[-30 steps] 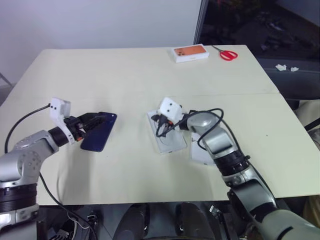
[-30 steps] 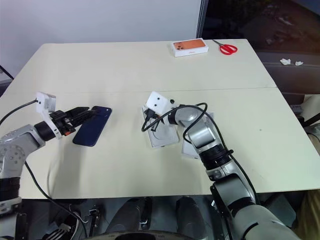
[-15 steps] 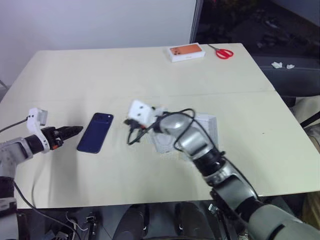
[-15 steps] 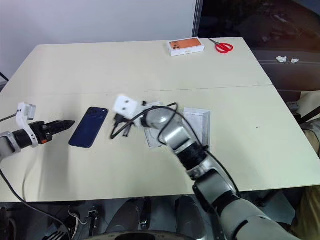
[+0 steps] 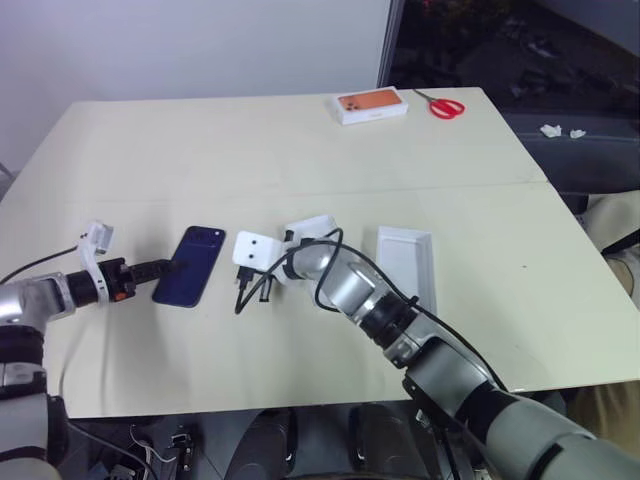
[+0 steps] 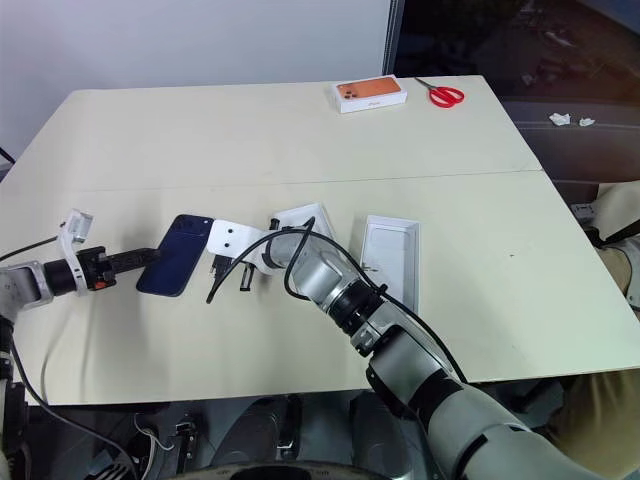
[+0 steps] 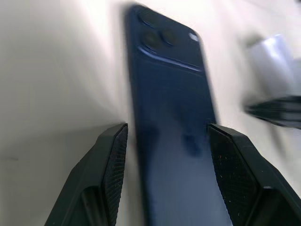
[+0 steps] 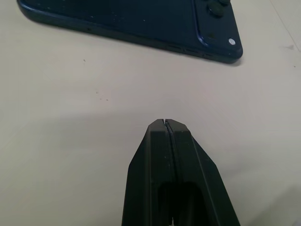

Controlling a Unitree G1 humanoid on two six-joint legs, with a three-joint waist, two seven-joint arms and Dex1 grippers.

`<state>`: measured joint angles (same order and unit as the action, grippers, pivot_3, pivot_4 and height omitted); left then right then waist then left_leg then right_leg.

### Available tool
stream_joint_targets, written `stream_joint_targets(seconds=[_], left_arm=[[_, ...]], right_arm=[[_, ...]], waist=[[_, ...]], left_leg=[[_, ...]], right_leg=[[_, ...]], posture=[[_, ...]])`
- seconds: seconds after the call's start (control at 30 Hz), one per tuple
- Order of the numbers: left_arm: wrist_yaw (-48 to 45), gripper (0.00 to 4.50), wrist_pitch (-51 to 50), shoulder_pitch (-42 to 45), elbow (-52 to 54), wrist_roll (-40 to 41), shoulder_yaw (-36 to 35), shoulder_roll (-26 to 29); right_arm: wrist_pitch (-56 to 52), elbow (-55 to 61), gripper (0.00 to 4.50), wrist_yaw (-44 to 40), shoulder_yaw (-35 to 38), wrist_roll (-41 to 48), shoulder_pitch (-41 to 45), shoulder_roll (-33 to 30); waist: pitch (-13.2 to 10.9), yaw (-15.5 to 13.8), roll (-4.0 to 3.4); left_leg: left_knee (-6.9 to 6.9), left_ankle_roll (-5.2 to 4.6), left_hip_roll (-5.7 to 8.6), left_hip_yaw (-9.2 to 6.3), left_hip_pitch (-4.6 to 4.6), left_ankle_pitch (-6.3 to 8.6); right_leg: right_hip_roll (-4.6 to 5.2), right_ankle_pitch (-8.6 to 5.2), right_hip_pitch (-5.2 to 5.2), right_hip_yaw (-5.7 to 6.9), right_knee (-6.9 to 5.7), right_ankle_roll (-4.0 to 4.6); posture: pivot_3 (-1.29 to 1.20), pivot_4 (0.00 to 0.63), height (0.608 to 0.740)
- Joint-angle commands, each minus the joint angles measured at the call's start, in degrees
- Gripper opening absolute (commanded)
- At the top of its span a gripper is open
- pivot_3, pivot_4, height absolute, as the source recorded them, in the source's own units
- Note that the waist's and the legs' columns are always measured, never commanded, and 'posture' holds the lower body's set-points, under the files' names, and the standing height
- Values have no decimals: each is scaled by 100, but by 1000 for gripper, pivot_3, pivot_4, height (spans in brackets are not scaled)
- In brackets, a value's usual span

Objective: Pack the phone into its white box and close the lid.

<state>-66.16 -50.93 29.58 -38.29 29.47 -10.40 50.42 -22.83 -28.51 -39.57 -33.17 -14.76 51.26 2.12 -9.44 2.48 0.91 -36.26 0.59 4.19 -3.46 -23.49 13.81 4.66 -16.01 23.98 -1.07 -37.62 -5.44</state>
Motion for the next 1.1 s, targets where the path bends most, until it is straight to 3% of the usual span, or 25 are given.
stream_joint_targets(seconds=[0.03,0.33,0.83,1.1], left_arm=[[-262,2816,-185,-92,-211,-306,575,-253],[-180,2816,-440,-65,-54,-518,729,-647],[418,2816,-438,87,-80,-724,565,-540],[686,2816,-749,-57,375,-476,538,-1129]], right_arm=[[-41,284,28,-96,8,-18,90,74],[-89,295,28,-50,44,-79,75,48],[-305,64,28,-56,3,-140,131,104],[-663,-424,28,-67,84,-47,151,430]], waist=[[2,-12,-2],[29,-108,-35],[36,-154,-43],[85,-184,-103]], left_leg=[[0,0,2,0,0,0],[-7,-7,13,-1,17,3],[4,-31,14,-3,73,18],[13,-43,14,-3,109,25]], right_leg=[[1,0,-1,0,-1,0],[3,0,-25,0,-2,0],[3,-1,-74,0,1,1],[4,-2,-114,0,10,2]], posture=[[0,150,740],[0,150,740],[0,150,740],[0,150,740]])
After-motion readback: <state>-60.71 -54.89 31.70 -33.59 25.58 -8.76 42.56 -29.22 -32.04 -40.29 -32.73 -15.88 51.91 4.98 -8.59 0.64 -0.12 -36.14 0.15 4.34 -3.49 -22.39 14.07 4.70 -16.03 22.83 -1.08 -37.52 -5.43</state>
